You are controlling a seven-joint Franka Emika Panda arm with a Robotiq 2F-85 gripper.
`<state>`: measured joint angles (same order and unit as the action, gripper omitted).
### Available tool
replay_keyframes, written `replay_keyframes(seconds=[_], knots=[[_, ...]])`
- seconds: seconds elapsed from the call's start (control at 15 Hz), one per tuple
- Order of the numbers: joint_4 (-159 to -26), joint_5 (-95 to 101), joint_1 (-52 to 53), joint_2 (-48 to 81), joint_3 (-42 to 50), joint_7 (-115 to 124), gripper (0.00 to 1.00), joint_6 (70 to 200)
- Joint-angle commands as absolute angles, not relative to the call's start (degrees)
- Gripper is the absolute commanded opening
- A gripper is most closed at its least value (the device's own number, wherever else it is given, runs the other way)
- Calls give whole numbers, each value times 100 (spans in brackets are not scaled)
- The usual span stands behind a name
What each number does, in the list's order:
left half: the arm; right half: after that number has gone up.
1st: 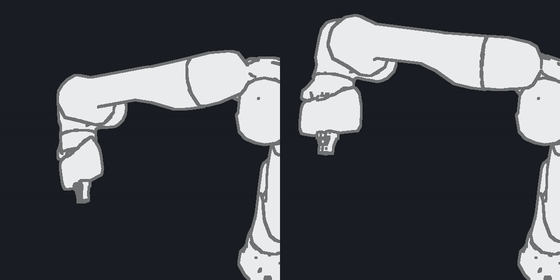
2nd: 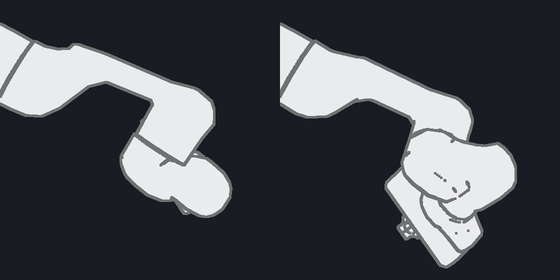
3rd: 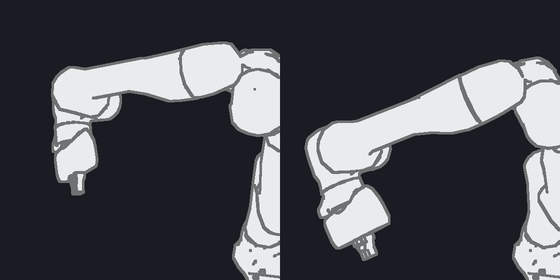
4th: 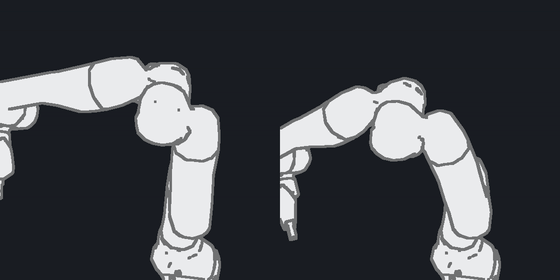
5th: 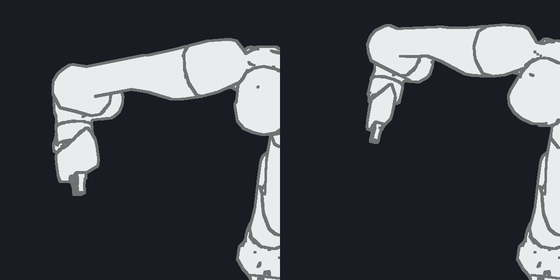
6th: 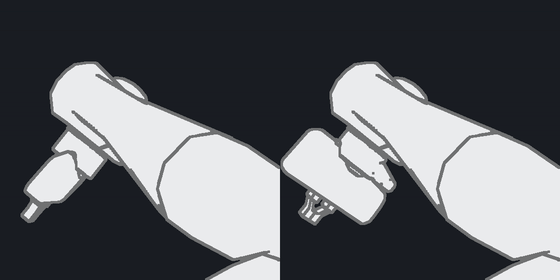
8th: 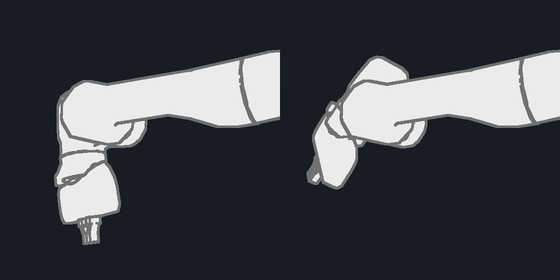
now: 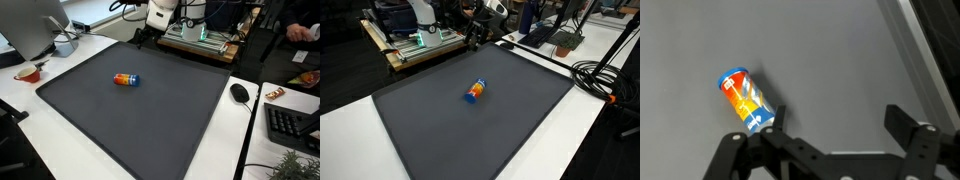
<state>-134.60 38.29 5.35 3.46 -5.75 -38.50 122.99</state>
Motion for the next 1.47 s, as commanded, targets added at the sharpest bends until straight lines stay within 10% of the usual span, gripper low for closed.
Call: replay_keyframes(seconds=[0.0,1.4], knots=[[-13215,4540,621,882,-651,-4198,100,12418],[-12230,6710,913,2708,-792,-3992,100,12028]])
